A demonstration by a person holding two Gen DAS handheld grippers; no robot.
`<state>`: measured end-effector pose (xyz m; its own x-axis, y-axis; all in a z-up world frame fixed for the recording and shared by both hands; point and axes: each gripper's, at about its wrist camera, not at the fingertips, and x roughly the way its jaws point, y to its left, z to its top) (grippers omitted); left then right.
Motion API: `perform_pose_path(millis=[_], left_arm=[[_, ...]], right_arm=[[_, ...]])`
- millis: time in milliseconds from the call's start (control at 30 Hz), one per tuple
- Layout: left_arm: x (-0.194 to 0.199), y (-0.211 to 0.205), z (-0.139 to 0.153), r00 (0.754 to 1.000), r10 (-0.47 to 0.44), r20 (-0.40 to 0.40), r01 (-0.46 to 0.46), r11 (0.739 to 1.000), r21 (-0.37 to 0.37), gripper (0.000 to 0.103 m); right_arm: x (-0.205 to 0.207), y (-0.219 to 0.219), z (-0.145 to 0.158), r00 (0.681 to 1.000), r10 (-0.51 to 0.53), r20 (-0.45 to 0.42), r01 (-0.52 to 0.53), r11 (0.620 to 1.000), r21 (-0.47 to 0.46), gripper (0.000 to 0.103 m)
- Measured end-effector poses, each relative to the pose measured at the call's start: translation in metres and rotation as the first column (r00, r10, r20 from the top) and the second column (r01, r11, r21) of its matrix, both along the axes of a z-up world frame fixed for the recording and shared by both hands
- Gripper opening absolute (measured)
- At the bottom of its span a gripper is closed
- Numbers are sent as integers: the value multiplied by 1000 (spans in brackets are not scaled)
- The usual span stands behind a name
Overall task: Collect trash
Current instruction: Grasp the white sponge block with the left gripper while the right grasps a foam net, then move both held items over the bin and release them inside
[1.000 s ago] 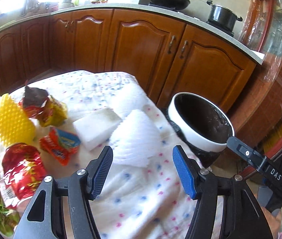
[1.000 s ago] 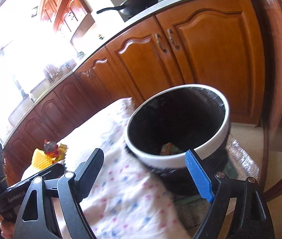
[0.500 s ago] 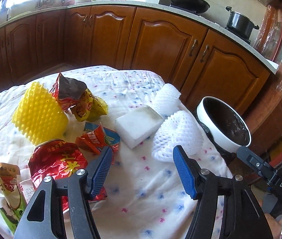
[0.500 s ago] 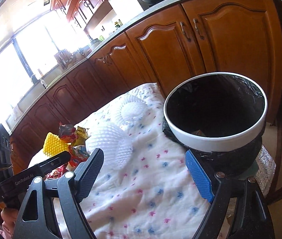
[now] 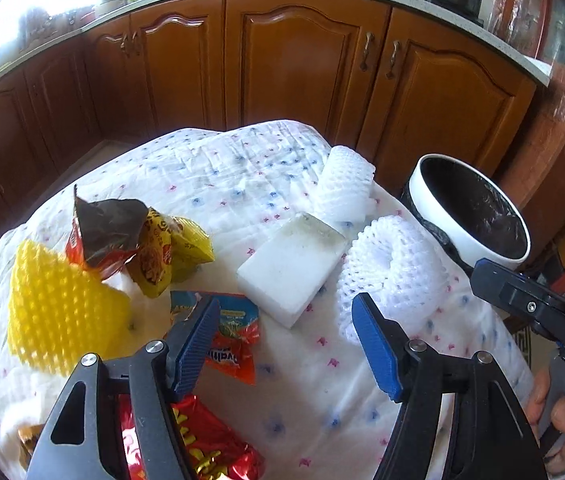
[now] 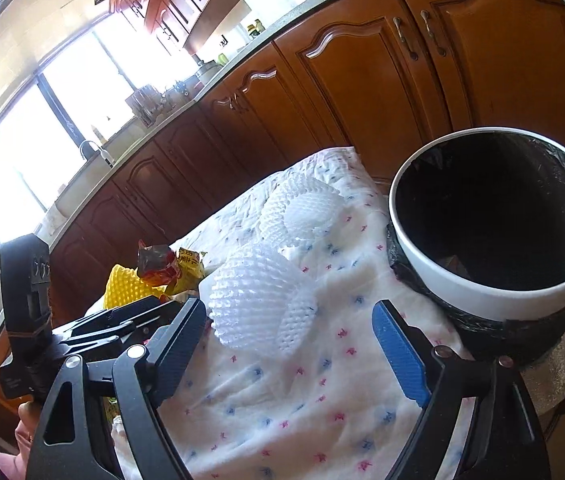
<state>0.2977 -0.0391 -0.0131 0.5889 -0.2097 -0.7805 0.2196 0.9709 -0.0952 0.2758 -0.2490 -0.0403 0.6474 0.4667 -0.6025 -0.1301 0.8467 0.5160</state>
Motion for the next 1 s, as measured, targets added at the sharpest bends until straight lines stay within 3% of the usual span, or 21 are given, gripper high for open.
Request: perform_pose_path(millis=[233, 333, 367, 433, 533, 633, 1000], left_arm=[[39, -17, -18, 997, -34, -68, 40, 996, 84, 68], [49, -26, -26, 995, -37, -94, 49, 991, 127, 68], [50, -27, -28, 995, -35, -96, 47, 990, 130, 67], [52, -28, -30, 993, -41, -107, 53, 991, 119, 52], [50, -29, -34, 993, -46, -113, 60, 991, 123, 49], [41, -30, -32, 994, -54, -91, 64, 991, 115, 46], [-8, -30, -1, 998, -63, -12, 62, 996, -66, 46]], right_arm=[[35, 14, -20, 996, 51, -72, -49, 998, 30, 68], [44, 19, -31, 991, 82, -109, -77, 996, 52, 43], [44, 20, -31, 990, 90, -112, -84, 995, 51, 27], [41, 18, -31, 991, 82, -102, -78, 996, 42, 18], [32, 9, -25, 994, 76, -83, -70, 996, 63, 7], [22, 1, -16, 996, 61, -58, -57, 996, 66, 6], [-16, -32, 19, 999, -8, 32, 6, 998, 57, 5]])
